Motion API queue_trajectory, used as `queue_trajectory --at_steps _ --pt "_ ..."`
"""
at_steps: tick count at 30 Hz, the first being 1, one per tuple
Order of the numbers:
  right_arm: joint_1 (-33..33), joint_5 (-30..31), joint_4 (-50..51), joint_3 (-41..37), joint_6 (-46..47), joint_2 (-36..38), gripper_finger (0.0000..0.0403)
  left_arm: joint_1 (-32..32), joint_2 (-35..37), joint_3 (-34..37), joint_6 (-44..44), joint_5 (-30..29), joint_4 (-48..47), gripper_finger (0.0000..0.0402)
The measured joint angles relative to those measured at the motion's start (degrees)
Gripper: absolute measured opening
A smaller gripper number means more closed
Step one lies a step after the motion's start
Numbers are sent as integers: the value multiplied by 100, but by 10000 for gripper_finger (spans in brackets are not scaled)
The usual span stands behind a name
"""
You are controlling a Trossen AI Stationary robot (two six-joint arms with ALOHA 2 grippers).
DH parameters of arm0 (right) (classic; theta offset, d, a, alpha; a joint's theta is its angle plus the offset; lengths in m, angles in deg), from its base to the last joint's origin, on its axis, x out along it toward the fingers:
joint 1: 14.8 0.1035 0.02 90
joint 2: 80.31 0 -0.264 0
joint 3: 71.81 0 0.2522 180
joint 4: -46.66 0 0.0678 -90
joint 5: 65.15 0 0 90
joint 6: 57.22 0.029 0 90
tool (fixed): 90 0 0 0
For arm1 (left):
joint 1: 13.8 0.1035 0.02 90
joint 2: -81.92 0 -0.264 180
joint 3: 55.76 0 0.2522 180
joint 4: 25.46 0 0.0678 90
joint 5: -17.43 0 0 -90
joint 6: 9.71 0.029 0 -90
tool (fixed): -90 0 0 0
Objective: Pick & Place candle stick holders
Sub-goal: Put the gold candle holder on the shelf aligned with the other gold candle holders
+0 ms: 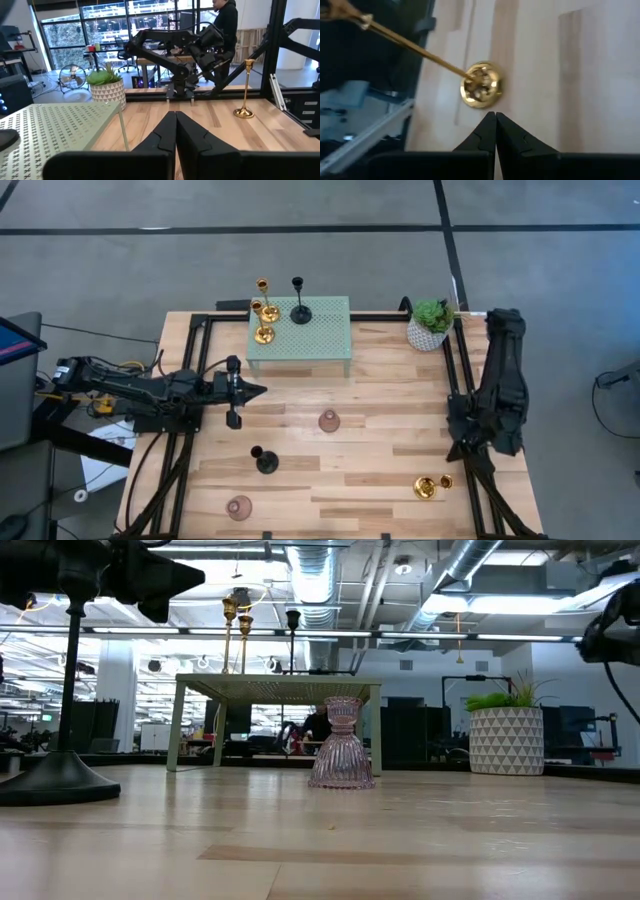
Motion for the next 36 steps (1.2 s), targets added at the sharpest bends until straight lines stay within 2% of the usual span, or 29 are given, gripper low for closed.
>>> queue_trajectory --at_steps 7,13,17,20,24,30,32,36 --pt "262 413 -1173 -4 296 -898 0 0 0 0 17 0 36 7" --pt "12 387 -1661 69 428 -1892 0 0 0 0 17 0 45 5" --pt "-56 115 -1790 240 642 -2332 0 2 0 0 19 0 53 7" --pt "-56 -168 -2005 282 1061 -2452 0 2 0 0 19 0 79 5" --pt "-108 -180 -2285 282 1437 -2521 0 2 0 0 18 0 81 6" --pt "-267 -139 -2590 282 1380 -2585 26 2 0 0 17 0 83 4" --pt "-281 -32 -2616 282 1204 -2586 42 2 0 0 17 0 83 5" --pt "-103 581 -2717 335 580 -2641 53 2 0 0 -2 0 87 6"
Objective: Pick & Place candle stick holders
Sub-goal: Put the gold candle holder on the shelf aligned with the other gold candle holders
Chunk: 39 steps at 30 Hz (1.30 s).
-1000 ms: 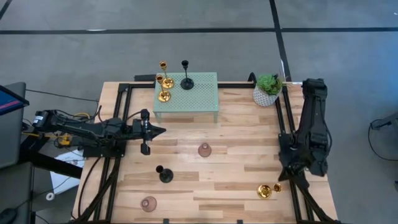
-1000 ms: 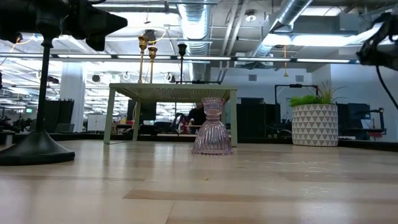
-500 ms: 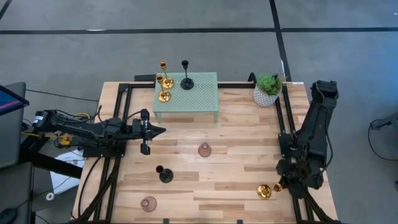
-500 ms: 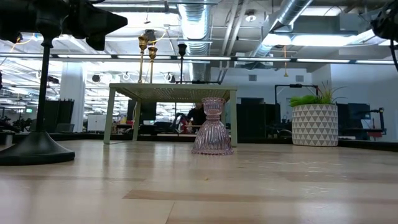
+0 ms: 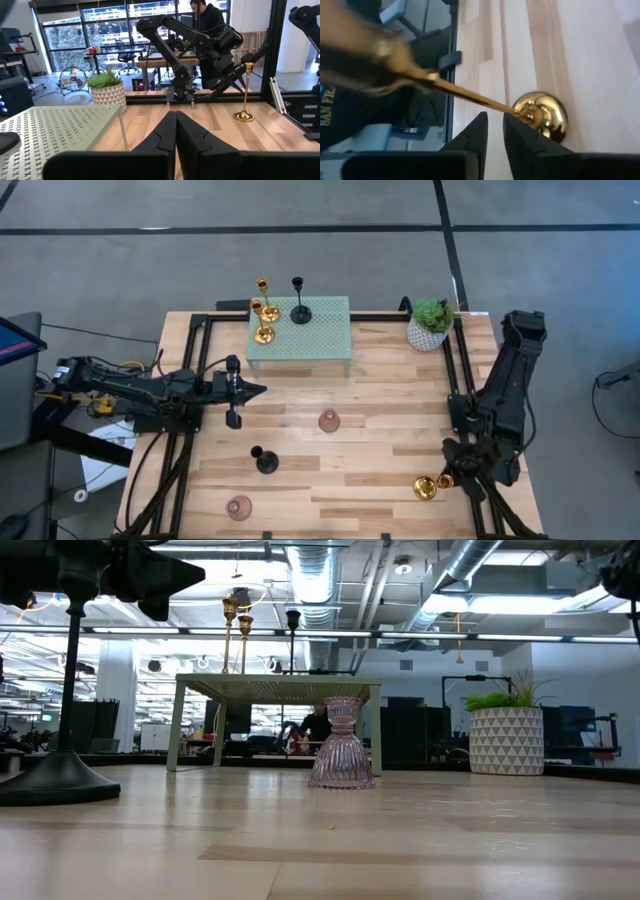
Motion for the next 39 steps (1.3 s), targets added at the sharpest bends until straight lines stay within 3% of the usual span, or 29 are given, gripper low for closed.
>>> queue_trajectory --at_steps 7,12,18,20,25,33,39 --pt "757 862 347 448 -190 -420 5 0 -2 -2 -1 0 39 5" --pt "1259 1659 398 817 -188 -1104 9 2 -26 -2 -1 -45 50 4" --pt "1306 2000 1180 1289 12 -1932 1 2 -33 -2 -3 -243 64 5" --pt "1277 2146 1755 1523 485 -2173 1 2 -33 -2 -3 -244 83 4" --pt "1399 1819 3143 2067 1278 -2466 1 2 -33 -2 -3 -243 121 5" --pt "1407 1773 3213 2089 1459 -2174 17 2 -33 -2 -6 -244 127 5" --pt "1078 1616 3345 2085 1470 -2204 69 2 -33 -2 -6 -244 130 5"
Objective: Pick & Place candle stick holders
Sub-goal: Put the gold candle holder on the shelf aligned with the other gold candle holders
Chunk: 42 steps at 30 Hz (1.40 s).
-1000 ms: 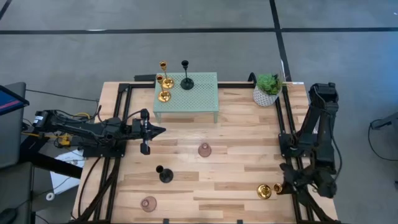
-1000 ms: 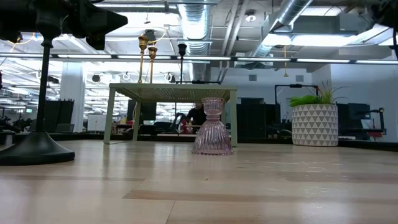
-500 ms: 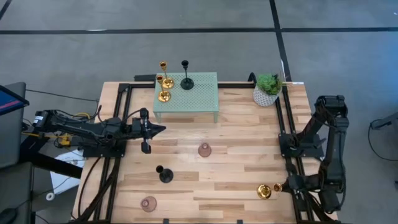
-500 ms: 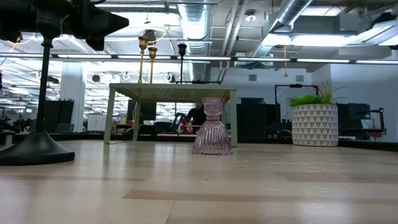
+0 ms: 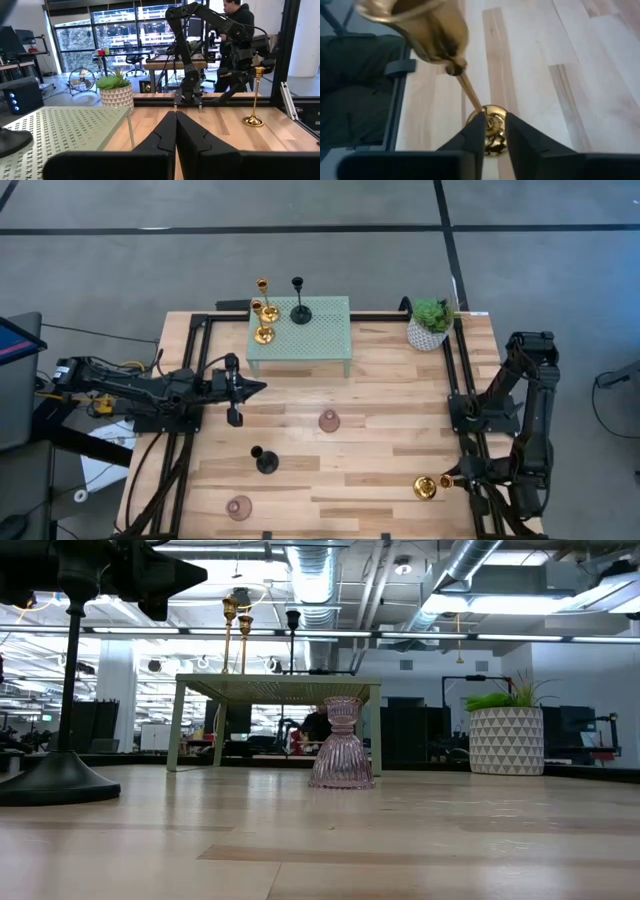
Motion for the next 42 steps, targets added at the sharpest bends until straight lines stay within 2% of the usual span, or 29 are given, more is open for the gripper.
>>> queue_trajectory --at_steps 10,15,21,27,33,36,42 --pt "-211 -261 -419 -2 -204 -46 213 0 0 0 0 2 2 5" --pt "-426 -263 -488 -2 -283 -43 233 0 0 0 0 2 3 5" --pt "-698 -265 -512 -2 -733 -42 190 0 0 0 0 2 3 6" --pt "-734 -270 -699 -2 -815 -41 95 0 0 0 0 2 2 6" --pt "-755 -210 -1341 0 -1635 -39 14 0 0 0 0 2 1 6" --pt "-776 -8 -1448 4 -2024 -39 12 0 0 0 0 2 1 6" --pt "-1025 144 -1189 4 -2111 -39 6 2 0 0 -10 54 1 6"
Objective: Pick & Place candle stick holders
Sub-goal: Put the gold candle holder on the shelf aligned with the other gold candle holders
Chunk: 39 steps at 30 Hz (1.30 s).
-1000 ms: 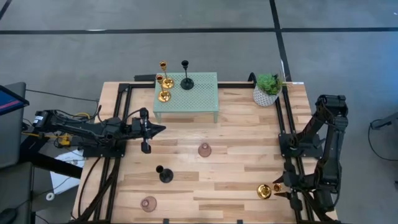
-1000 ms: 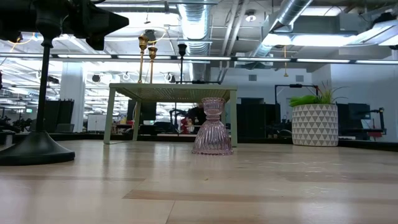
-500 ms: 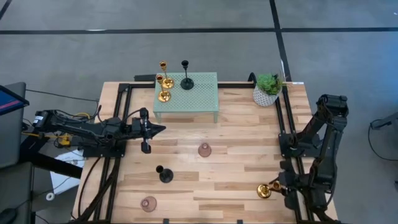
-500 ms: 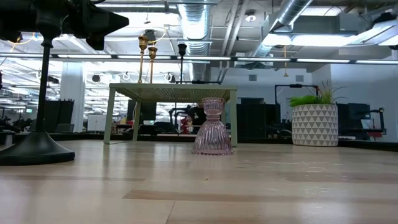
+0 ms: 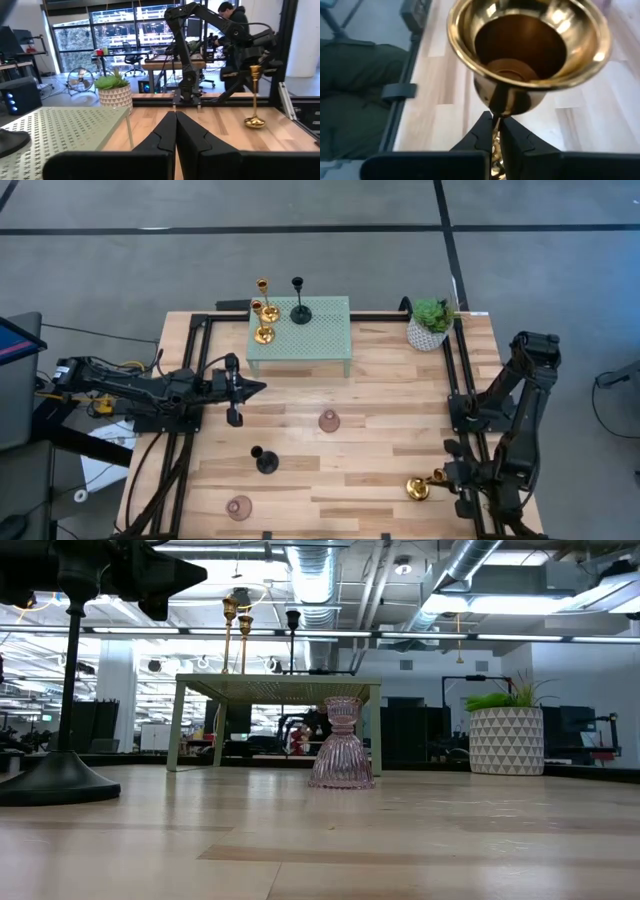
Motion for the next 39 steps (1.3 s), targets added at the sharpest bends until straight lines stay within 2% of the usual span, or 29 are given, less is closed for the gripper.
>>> queue_trajectory --at_steps 5,17,20,23,30,34,39 --pt "-618 -434 6 -2 -220 104 4 -2 -43 0 -434 124 2 6" --pt "-2318 -705 -898 -2 -2701 1099 1 0 -855 0 -429 124 -2 6" --pt "-2961 -1040 -1262 -2 -3403 1297 1 0 -1019 0 -419 124 13 14" --pt "-3737 -1651 -1768 11 -4156 1338 1 1 -1160 0 -418 124 89 35" --pt "-5303 -3106 -1866 875 -5309 781 0 2 -1336 -161 -418 124 167 107" --pt "-5887 -3827 -1816 1674 -6010 156 0 2 -1435 -343 -416 124 178 144" --pt "-6514 -4634 -1700 2625 -6787 -641 0 2 -1630 -496 -416 132 186 169"
